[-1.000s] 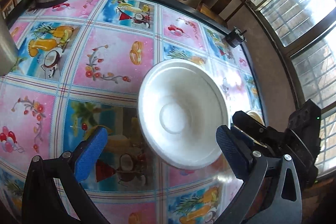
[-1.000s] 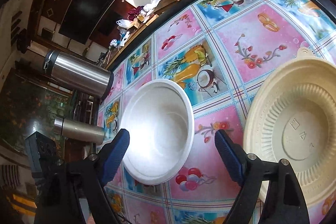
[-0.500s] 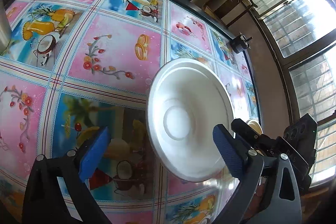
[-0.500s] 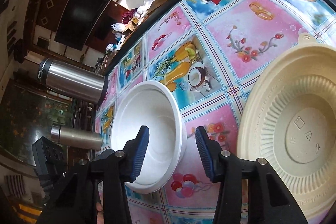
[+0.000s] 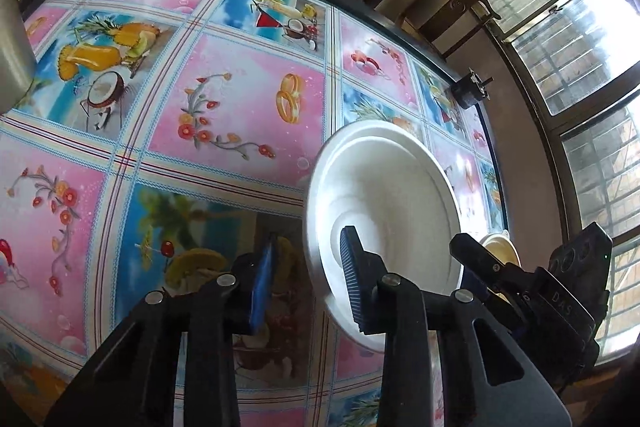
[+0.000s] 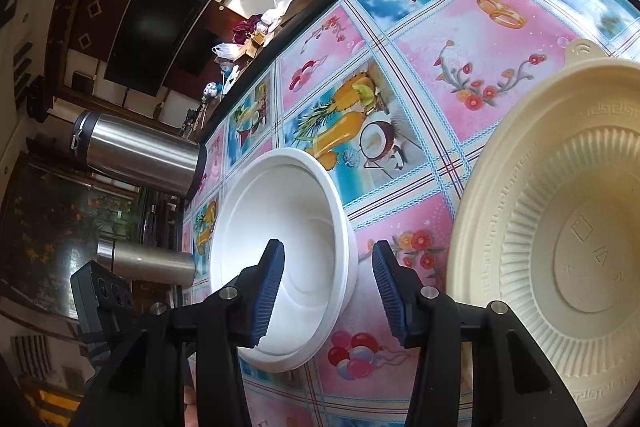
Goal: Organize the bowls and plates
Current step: 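Close the right gripper on the white paper bowl rim, then lift the white bowl and carry it toward the red plate stack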
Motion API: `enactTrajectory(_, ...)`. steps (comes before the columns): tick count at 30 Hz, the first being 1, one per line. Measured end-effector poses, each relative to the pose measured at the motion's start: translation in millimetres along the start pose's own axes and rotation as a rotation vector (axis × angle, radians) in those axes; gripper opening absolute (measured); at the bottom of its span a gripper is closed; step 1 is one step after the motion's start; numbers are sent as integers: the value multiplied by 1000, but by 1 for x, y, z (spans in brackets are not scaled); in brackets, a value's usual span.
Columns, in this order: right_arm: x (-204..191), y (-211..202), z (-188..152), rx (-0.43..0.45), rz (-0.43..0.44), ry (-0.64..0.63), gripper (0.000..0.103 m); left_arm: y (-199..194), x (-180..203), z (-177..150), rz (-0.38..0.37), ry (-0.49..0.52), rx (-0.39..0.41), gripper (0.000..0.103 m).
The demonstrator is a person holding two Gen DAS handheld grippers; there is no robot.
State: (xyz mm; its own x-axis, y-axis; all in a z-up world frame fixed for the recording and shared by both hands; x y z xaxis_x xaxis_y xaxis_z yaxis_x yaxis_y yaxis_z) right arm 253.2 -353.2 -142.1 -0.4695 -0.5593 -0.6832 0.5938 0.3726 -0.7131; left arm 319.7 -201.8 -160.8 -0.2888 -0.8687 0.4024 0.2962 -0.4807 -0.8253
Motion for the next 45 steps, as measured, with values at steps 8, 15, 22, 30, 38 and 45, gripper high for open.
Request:
enactTrajectory(8,-2,2,-3,-6,2,-5,32,0,6,1,2,39,10,9)
enactTrajectory(15,-1,0,-1,10,-9,-9,21,-11,4,8,45,62,63,5)
enactTrajectory(22,-2,-2,-2,33,-34,-31,8,-4,-4,7,54,46,49,5)
enactTrajectory(30,-10,-5,-7,59,-62,-82,7,-9,-12,-1,58,22,40,6)
enactTrajectory(38,-16,0,-17,36,-59,-86,8,-24,-25,-19,58,-19,33,6)
enactTrajectory(45,-28,-2,-40,15,-85,-134,7,-43,-34,-47,106,2,31,7)
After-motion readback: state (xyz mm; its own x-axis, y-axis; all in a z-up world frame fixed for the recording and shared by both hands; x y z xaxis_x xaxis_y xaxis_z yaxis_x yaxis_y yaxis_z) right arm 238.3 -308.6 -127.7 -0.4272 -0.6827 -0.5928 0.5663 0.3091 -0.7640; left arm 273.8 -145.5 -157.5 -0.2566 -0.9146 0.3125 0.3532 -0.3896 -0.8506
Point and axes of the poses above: each gripper's, at about its wrist camera, not at the fingertips, and y roughly the way its jaws point, x to its right, z to its top, the point moved 8 cm from there along y, roughly the way its jaws point, and after that the axes turned 8 degrees about y, right-handed, at the moved point
